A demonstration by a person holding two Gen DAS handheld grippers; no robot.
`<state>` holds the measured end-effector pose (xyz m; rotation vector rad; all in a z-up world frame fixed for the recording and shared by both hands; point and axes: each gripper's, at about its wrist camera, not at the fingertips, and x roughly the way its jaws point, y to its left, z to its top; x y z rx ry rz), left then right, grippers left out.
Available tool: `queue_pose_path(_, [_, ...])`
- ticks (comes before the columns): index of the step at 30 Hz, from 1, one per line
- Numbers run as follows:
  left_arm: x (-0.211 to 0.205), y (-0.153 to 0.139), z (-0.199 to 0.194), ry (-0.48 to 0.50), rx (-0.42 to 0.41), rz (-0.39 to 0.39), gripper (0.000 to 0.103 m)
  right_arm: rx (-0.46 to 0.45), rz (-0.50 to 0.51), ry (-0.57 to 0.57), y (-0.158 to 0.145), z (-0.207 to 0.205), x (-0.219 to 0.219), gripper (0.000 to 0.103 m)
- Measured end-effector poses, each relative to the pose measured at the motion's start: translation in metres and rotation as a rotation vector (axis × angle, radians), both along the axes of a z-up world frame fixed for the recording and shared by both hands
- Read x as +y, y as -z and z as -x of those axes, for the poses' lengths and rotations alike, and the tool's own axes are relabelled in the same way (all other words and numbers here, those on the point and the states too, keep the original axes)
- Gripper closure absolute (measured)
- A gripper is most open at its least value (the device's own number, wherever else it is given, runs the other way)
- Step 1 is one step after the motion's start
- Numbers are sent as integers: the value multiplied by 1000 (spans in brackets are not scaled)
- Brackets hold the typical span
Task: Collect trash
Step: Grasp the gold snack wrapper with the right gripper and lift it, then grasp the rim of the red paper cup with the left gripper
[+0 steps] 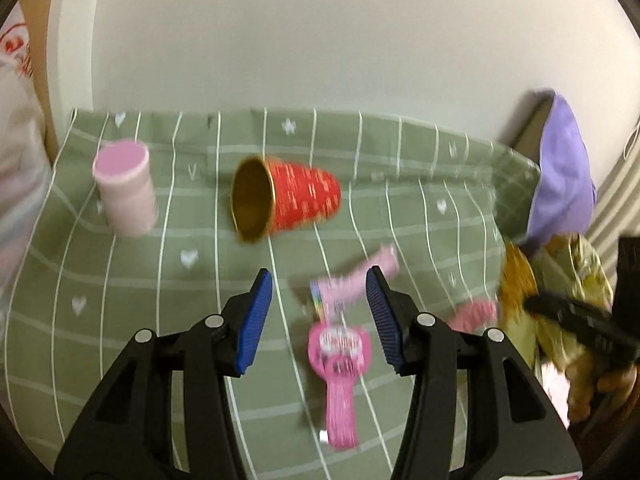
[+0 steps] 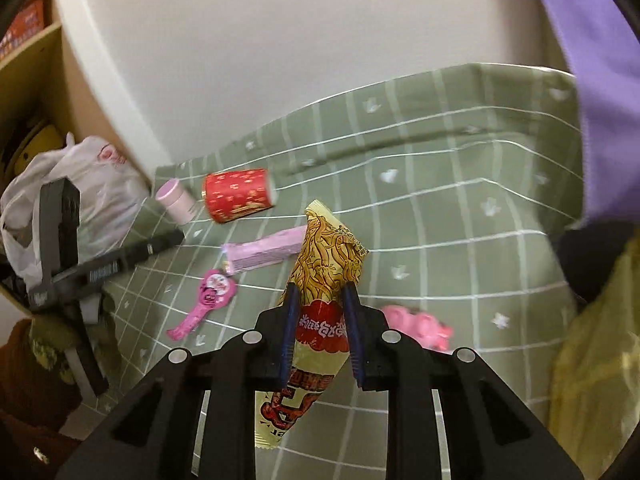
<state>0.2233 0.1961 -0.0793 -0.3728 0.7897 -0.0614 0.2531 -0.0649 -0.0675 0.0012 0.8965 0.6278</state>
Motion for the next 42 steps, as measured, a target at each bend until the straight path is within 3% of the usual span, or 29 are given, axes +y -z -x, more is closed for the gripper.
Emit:
queue_pose_path(4, [10, -3, -26, 0, -29, -23, 54, 20, -2, 33, 4, 1, -17, 81])
queue_pose_path(9, [28, 5, -56, -6, 12, 59, 51, 28, 0, 52, 6, 6, -21, 81])
queue_pose_path(13, [25, 10, -68, -5, 47, 69, 51, 24, 12, 52, 5, 11, -18, 81])
queue_pose_path(16, [24, 18, -76, -5, 111, 94, 65, 23, 11, 51, 4, 14, -18, 81])
queue_pose_path(17, [23, 20, -77, -4, 129, 98, 74, 22, 10, 50, 3, 14, -18, 81])
queue_pose_path(18, [23, 20, -76, 0, 142, 102, 90, 18, 9, 47, 2, 16, -18, 81])
queue_pose_path(20, [19, 16, -72, 8, 134, 81, 95, 11, 8, 44, 0, 19, -18, 81])
queue_pose_path(21, [16, 10, -67, 15, 116, 66, 100, 6, 7, 41, -2, 21, -19, 81])
queue_pose_path(28, [-2, -43, -30, 60, 1, 40, 100, -35, 2, 18, -17, 37, -21, 81])
queue_pose_path(35, [-23, -95, -1, 81, -91, 64, 100, -146, 20, 19, -51, 56, -31, 81])
queue_pose_path(42, [-66, -132, 12, 190, -157, 72, 100, -287, 36, 77, -95, 65, -66, 81])
